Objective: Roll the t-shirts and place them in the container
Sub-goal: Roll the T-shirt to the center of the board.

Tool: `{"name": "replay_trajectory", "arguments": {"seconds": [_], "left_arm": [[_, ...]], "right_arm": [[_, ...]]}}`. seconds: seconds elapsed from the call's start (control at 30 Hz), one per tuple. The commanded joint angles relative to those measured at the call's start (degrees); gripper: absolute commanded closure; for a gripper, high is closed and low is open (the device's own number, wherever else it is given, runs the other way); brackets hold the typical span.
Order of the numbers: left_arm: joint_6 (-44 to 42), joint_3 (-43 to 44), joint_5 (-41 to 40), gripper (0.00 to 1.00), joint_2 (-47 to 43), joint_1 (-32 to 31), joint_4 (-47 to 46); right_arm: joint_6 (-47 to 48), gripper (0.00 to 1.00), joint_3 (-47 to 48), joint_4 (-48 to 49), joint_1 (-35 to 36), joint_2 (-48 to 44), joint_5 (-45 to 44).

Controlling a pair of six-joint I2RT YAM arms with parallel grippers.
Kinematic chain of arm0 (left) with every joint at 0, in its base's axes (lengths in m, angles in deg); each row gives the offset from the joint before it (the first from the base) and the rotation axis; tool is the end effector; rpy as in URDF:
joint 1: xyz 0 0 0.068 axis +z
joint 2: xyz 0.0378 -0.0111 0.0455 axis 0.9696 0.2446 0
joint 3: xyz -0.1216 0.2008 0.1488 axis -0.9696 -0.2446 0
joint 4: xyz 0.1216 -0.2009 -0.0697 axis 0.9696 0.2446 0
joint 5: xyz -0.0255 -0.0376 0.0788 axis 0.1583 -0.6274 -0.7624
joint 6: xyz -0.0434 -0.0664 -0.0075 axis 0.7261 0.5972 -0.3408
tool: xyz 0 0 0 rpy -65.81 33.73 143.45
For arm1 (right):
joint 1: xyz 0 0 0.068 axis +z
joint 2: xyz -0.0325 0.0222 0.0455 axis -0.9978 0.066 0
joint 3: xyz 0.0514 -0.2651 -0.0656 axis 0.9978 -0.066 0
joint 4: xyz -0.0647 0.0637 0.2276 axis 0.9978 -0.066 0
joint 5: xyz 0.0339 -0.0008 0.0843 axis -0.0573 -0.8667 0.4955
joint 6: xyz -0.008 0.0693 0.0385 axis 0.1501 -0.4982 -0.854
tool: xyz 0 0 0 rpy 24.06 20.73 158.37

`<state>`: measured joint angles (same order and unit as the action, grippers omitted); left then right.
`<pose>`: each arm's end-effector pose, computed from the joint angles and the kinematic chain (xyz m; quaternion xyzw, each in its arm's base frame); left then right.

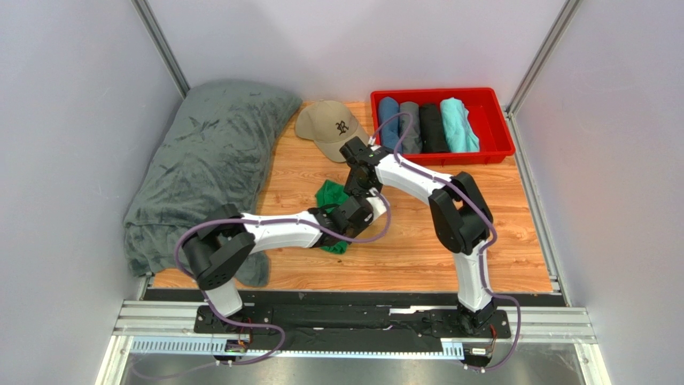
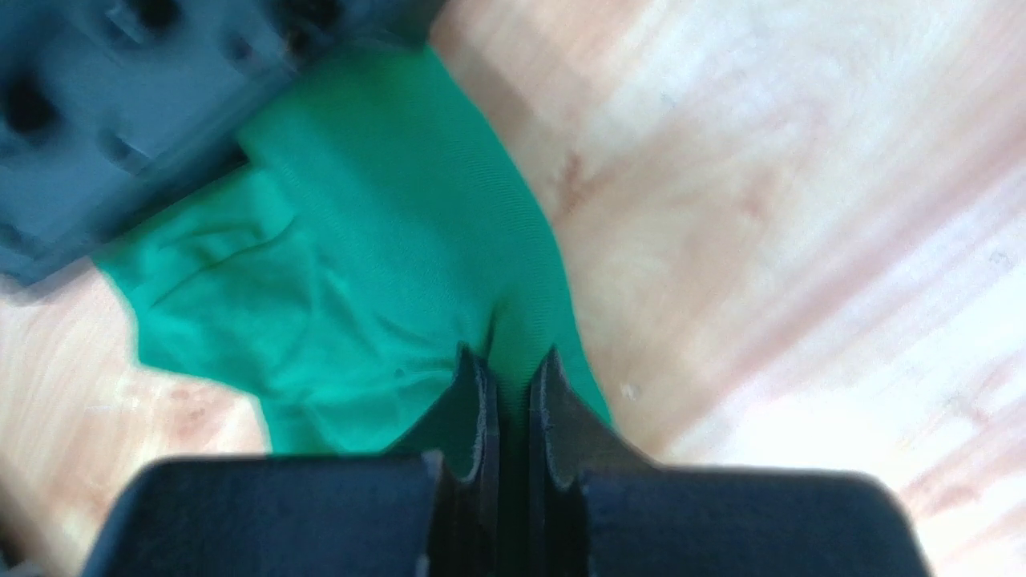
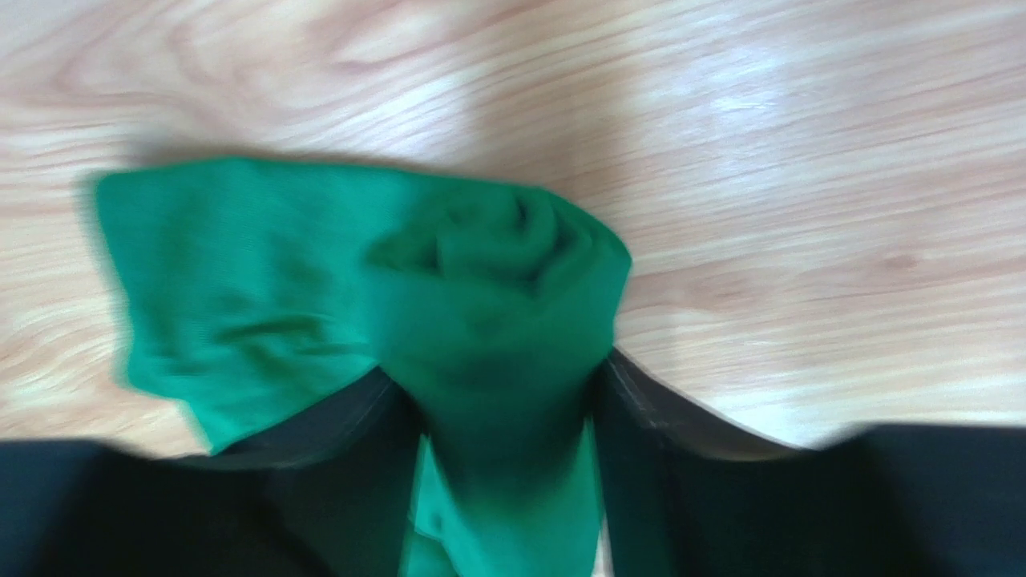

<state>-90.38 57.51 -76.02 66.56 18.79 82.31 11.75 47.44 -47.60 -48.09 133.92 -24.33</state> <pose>0.2165 -0.2955 0.1661 0.4051 0.8402 -0.0268 0.3594 0.3436 0.2489 0.1669 0.1452 0.9722 0.0169 0.1829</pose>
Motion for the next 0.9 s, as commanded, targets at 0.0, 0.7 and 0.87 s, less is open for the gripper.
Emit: {"name": "replay_trajectory", "arguments": {"seconds": [0.0, 0.7, 0.87], "left_arm": [[10.7, -7.9, 11.0, 1.00, -8.0, 5.6, -4.4], [30.7, -20.9, 41.4, 1.00, -8.3, 25.0, -18.9], [31.4, -21.4, 43.3, 1.00, -8.5, 25.9, -19.4]], "right_arm": [[-3.1, 0.40, -7.2, 16.7, -1.9, -8.0, 2.6], [-3.6, 0.32, -35.4, 53.1, 1.8, -20.2, 2.3], [-3.9, 0.31, -34.4, 55.3, 2.0, -15.0, 4.0]]}}
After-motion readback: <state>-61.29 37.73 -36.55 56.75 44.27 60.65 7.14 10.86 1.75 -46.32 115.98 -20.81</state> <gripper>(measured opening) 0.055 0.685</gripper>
